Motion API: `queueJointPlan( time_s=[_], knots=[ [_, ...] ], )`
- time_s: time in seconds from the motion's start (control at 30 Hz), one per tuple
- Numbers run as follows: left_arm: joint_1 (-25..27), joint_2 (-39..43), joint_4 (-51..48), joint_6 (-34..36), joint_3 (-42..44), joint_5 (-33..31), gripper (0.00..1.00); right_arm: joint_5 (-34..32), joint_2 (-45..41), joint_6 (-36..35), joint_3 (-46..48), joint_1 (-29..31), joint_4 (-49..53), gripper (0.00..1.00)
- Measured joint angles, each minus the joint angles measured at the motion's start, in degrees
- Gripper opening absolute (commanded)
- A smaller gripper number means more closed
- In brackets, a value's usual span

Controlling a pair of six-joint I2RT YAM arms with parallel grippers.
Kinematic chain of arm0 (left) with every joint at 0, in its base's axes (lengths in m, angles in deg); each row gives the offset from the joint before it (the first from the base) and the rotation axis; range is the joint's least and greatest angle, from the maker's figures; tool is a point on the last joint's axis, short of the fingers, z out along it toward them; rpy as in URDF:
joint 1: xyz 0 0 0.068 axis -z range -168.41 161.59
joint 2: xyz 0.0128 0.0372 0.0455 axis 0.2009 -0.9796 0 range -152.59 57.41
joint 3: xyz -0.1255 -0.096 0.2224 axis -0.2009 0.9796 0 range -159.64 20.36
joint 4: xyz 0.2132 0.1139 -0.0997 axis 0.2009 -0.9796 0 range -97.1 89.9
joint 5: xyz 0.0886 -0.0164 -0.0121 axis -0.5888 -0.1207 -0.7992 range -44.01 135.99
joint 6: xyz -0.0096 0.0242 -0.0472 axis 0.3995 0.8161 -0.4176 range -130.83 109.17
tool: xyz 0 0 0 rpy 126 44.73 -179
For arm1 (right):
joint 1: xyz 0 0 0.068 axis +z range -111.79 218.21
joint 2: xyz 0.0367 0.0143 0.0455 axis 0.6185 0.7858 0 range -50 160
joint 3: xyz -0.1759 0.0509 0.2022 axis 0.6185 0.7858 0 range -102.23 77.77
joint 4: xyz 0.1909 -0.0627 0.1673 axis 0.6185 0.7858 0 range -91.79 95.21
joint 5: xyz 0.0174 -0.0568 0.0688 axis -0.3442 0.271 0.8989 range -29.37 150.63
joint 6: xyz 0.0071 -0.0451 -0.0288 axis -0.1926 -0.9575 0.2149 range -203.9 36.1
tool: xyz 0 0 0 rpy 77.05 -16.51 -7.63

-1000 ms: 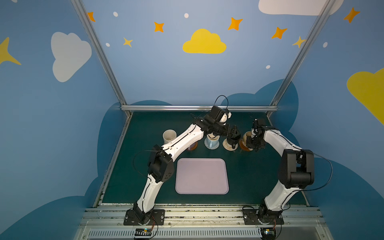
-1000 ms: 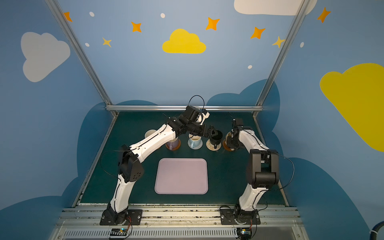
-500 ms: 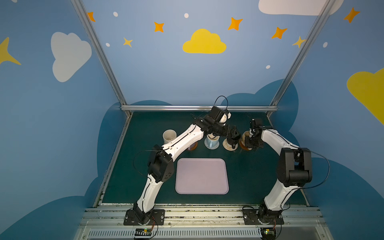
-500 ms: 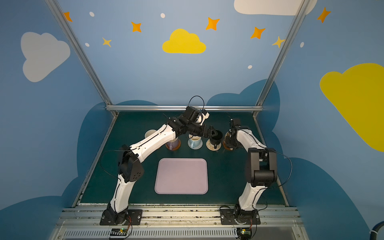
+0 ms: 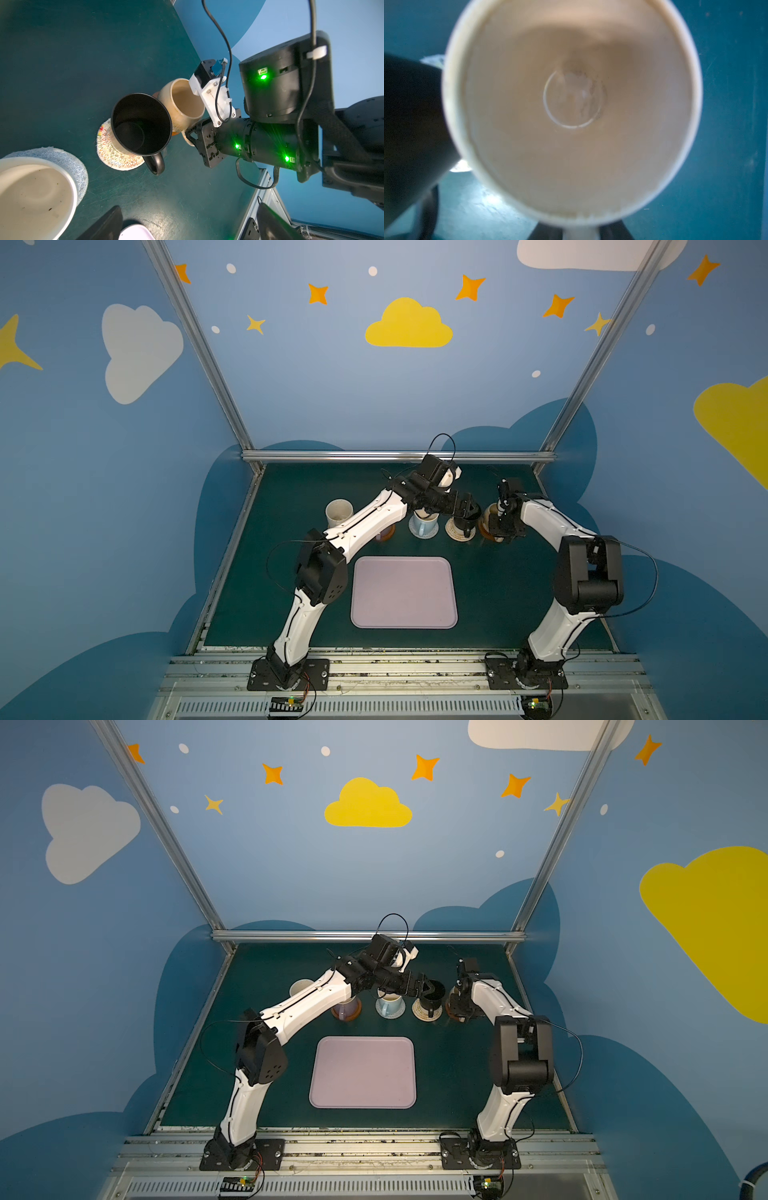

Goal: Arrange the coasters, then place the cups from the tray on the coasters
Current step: 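Lower the yellow-cream mug onto the brown coaster and open the right gripper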

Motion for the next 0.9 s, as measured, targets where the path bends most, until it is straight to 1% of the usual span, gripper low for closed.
queueJointPlan(
  time_s=[0.37,0.6,0.67,0.7,0.77,0.83,0.87,0.9],
  knots=[
    [0.0,0.0,0.2,0.1,0.0,0.4,1.0,-0.6,-0.3,0.3,0.3,-0.2,-0.7,0.45],
    [0.0,2.3,0.6,0.2,2.7,0.5,1.0,-1.9,-2.3,0.5,0.5,-0.2,-0.7,0.45],
    [0.0,2.9,0.7,0.2,3.1,0.7,1.0,-1.9,-2.8,0.5,0.9,-0.2,-0.9,0.47],
    [0.0,3.3,0.8,0.2,3.3,0.7,1.0,-1.9,-3.1,0.6,1.3,-0.2,-0.8,0.51],
    [0.0,4.3,1.1,0.2,4.3,0.7,1.0,-1.9,-3.9,0.9,1.8,-0.1,-0.8,0.63],
    [-0.1,6.0,1.5,0.2,6.5,0.3,1.0,-1.8,-5.5,1.5,2.5,0.0,-0.8,0.66],
    [-0.1,7.1,1.7,0.2,7.8,-0.1,1.0,-1.9,-6.6,1.6,2.9,0.2,-0.8,0.81],
    [-0.2,8.6,2.1,0.2,9.6,-0.6,1.0,-1.9,-8.0,1.9,3.3,0.5,-0.9,0.83]
  ],
)
